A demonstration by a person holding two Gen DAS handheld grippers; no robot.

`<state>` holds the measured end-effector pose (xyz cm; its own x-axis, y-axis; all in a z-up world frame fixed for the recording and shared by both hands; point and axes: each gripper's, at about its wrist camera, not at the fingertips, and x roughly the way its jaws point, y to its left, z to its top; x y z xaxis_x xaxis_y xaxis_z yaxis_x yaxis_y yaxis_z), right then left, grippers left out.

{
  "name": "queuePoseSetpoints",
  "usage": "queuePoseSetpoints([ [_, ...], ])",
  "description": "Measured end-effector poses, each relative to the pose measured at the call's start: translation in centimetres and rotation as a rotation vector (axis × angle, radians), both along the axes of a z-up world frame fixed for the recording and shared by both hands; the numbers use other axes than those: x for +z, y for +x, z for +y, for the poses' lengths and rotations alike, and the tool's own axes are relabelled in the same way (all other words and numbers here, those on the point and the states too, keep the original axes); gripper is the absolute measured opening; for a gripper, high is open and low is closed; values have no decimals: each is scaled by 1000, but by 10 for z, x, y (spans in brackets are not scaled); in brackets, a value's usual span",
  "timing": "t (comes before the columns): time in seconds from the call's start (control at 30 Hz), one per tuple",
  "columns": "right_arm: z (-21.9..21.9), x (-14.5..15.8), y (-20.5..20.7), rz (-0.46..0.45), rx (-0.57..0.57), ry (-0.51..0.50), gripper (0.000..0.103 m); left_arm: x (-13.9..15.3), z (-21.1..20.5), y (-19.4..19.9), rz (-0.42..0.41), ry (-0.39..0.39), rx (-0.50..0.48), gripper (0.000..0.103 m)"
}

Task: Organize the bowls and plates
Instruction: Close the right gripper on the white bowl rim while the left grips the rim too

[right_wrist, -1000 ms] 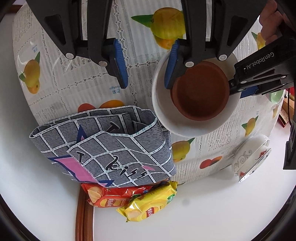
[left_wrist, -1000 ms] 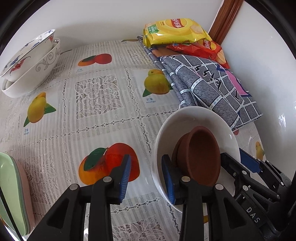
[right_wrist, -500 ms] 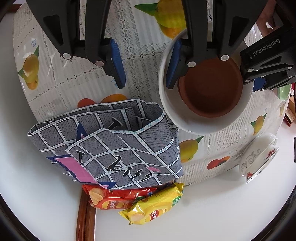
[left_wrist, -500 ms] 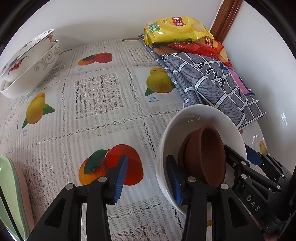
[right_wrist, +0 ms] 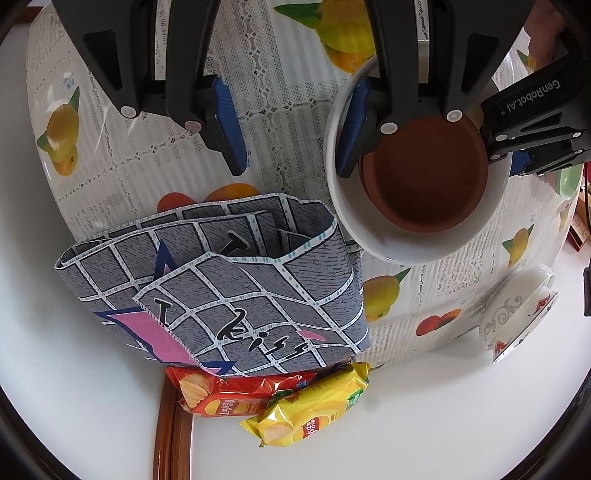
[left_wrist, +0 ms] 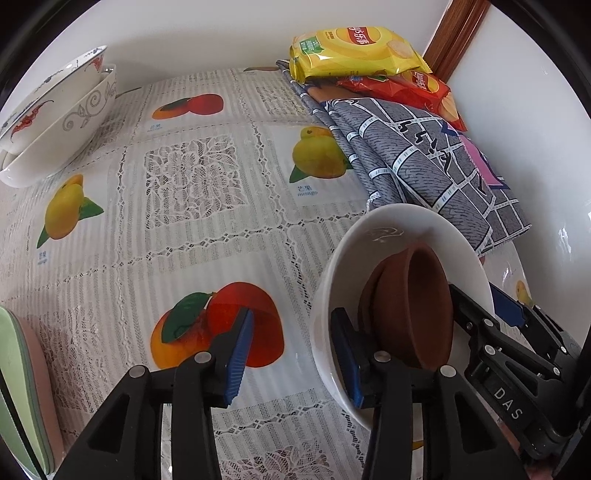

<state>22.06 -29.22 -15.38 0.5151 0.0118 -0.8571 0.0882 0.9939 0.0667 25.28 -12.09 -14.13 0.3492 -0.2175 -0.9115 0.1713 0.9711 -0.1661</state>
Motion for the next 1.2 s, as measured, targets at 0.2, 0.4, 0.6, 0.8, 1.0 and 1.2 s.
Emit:
queuePoseSetpoints([
  [0.2, -2, -1, 0, 2, -4, 12, 52, -2, 1, 0, -1, -6, 10, 43],
  [0.4, 2, 0, -2, -13, 13, 34, 39, -3, 3, -3, -14, -44, 12, 32],
  [0.6, 17, 2, -3, -25, 62, 33, 11, 1, -10, -5, -34, -28, -16, 13],
  [0.8, 12, 1, -6, -45, 13, 94, 11, 1, -9, -5, -39, -44, 4, 12],
  [1.0, 12, 2, -7, -36, 3, 96, 11, 1, -6, -6, -38, -63, 14, 12],
  [1.2, 14, 4, -8, -25, 16, 96, 11, 2, -1, -12, -38, -75, 35, 11],
])
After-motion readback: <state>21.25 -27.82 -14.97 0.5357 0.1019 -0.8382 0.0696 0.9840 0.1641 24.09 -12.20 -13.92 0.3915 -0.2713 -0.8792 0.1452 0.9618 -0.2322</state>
